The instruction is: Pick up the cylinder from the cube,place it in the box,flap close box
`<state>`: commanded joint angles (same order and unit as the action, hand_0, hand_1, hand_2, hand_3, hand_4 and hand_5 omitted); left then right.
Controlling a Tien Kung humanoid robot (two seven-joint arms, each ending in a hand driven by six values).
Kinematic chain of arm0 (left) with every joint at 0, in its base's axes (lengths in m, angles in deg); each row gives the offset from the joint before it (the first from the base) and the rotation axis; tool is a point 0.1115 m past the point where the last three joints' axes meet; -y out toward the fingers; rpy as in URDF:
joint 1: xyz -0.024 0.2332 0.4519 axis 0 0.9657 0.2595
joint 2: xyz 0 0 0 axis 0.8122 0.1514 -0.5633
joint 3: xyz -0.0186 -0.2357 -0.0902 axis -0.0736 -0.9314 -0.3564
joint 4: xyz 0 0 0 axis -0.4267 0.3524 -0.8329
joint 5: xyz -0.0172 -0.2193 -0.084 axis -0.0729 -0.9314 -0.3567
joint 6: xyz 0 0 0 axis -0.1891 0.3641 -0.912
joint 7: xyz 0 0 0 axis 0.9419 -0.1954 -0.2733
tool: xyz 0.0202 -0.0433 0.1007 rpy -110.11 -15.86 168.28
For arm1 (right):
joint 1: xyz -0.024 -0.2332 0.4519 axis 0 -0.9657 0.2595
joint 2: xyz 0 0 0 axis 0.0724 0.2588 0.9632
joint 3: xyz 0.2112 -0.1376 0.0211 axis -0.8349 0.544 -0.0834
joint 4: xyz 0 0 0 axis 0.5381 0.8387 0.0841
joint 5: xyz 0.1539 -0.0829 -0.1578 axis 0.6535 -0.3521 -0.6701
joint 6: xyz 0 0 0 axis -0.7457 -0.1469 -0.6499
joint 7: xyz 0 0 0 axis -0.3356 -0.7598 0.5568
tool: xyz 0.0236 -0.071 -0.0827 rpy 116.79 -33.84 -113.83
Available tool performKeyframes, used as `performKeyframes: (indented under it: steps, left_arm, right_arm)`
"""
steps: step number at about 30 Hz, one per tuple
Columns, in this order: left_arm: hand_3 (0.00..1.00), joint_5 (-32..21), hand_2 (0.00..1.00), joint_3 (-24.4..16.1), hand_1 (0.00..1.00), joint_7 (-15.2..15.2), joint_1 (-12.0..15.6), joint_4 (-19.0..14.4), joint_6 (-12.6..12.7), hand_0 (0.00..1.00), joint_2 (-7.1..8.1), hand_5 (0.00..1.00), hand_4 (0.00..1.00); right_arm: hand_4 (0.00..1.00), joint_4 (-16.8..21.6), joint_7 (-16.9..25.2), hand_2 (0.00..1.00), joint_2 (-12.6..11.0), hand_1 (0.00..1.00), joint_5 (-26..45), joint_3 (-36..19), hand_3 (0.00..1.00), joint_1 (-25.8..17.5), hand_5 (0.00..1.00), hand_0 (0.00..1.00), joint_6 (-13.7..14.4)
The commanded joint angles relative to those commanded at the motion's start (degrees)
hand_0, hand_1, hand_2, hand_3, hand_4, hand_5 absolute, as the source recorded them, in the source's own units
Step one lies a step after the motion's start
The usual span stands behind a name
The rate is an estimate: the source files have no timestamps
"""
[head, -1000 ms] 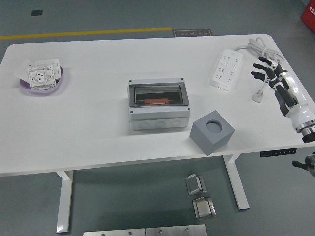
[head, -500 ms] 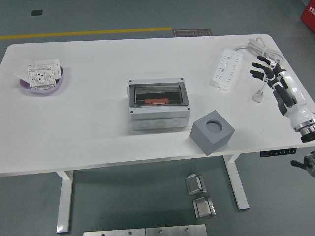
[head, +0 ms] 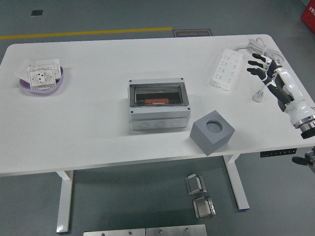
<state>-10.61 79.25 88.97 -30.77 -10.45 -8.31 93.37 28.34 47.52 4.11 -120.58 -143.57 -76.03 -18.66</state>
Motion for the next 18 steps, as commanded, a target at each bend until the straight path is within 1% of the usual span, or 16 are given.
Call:
performKeyframes:
  steps: [4, 8, 12, 18]
  left_arm:
    - [0.607, -0.04, 0.594, -0.24, 0.672, 0.02, -0.33, -0.02, -0.01, 0.672, -0.04, 0.285, 0.629]
    - [0.607, -0.82, 0.594, 0.4, 0.672, 0.04, -0.41, 0.08, -0.04, 0.672, -0.16, 0.287, 0.629]
    - [0.607, 2.44, 0.594, -2.93, 0.672, -0.69, -0.57, 0.16, -0.1, 0.672, -0.2, 0.287, 0.629]
    - [0.607, 4.21, 0.595, -5.25, 0.672, -0.83, -0.9, 0.18, -0.11, 0.672, 0.12, 0.286, 0.629]
  right_arm:
    - [0.963, -0.01, -0.15, 0.847, 0.09, 0.782, -0.39, -0.12, 0.895, -0.01, 0.789, 0.83, 0.25]
    - [0.962, 0.06, -0.17, 0.846, 0.18, 0.782, -0.75, -0.03, 0.897, 0.16, 0.789, 0.83, 0.56]
    - [0.962, 0.07, -0.1, 0.846, 0.21, 0.782, -0.93, -0.08, 0.897, 0.3, 0.789, 0.83, 0.91]
    - [0.958, 0.04, 0.12, 0.848, 0.2, 0.78, -1.29, -0.38, 0.898, 0.29, 0.78, 0.831, 1.47]
